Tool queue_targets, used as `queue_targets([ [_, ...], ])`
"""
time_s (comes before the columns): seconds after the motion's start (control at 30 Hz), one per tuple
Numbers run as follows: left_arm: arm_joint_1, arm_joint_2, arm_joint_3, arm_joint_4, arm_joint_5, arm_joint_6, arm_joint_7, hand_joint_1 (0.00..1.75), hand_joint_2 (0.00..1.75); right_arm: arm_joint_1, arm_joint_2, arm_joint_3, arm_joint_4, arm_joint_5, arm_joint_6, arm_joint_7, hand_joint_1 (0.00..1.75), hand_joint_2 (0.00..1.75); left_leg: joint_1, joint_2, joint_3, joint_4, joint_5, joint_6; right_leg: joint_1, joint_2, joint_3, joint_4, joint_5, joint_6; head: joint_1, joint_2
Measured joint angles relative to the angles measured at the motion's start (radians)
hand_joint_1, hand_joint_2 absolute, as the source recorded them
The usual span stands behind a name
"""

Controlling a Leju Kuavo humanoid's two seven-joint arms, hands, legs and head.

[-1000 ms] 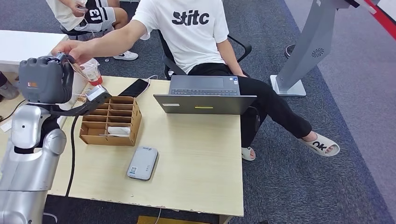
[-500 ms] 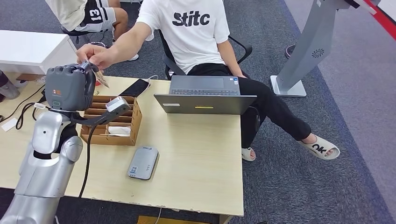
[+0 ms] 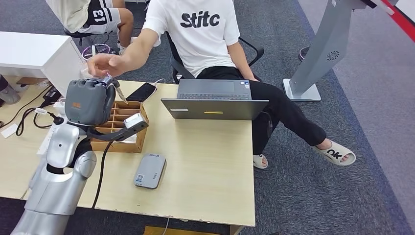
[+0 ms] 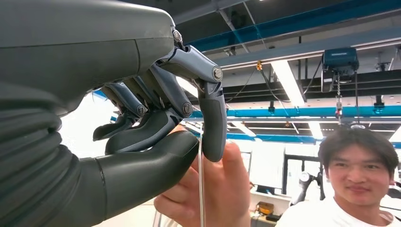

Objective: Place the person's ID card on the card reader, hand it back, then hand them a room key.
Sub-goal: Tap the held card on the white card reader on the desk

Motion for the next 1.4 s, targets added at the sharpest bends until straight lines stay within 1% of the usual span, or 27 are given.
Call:
queue_targets([
  [0.33,0.016,0.001,-0.019,-0.01,0.015,-0.009,0.001,1.75,1.75,0.0,0.002,0.0,0.0,0.001,0.0,-0.003,0.0,1.75,0.0,0.0,-0.001,0.0,0.0,0.0,0.0,0.0,-0.001,0.0,0.0,0.0,0.0,0.0],
  [0.6,0.036,0.007,-0.043,-0.009,0.063,-0.109,-0.011,1.75,1.75,0.001,0.003,-0.005,0.0,-0.003,0.002,-0.008,0.0,1.75,0.0,0.0,-0.002,0.0,0.0,0.0,0.0,0.0,-0.002,0.0,0.0,0.0,0.0,0.0],
  [0.73,0.039,0.014,-0.067,-0.005,0.088,-0.175,-0.011,1.75,1.75,0.001,0.003,-0.007,0.0,-0.003,0.009,-0.014,0.0,1.75,0.0,0.0,-0.002,0.0,0.0,0.0,0.0,0.0,-0.002,0.0,0.0,0.0,0.0,0.0],
  [0.87,0.046,0.021,-0.092,0.008,0.115,-0.208,-0.011,1.75,1.75,0.001,0.003,-0.01,0.0,-0.002,0.01,-0.018,0.0,1.75,0.0,0.0,-0.002,0.0,0.0,0.0,0.0,0.0,-0.002,0.0,0.0,0.0,0.0,0.0],
  [1.03,0.048,0.026,-0.105,0.021,0.126,-0.221,-0.012,1.75,1.75,0.001,0.003,-0.015,0.0,-0.001,0.01,-0.019,0.0,1.75,0.0,0.0,-0.002,0.0,0.0,0.0,0.0,0.0,-0.002,0.0,0.0,0.0,0.0,0.0],
  [1.17,0.063,0.033,-0.139,0.078,0.134,-0.233,-0.015,1.75,1.75,0.001,0.003,-0.024,0.0,0.006,0.011,-0.021,0.0,1.75,0.0,0.0,-0.003,0.0,0.0,0.0,0.0,0.0,-0.003,0.0,0.0,0.0,0.0,0.0],
  [1.4,0.076,0.034,-0.16,0.126,0.143,-0.249,-0.025,1.75,1.75,0.001,0.003,-0.026,0.0,0.009,0.013,-0.021,0.0,1.75,0.0,0.0,-0.003,0.0,0.0,0.0,0.0,0.0,-0.003,0.0,0.0,0.0,0.0,0.0],
])
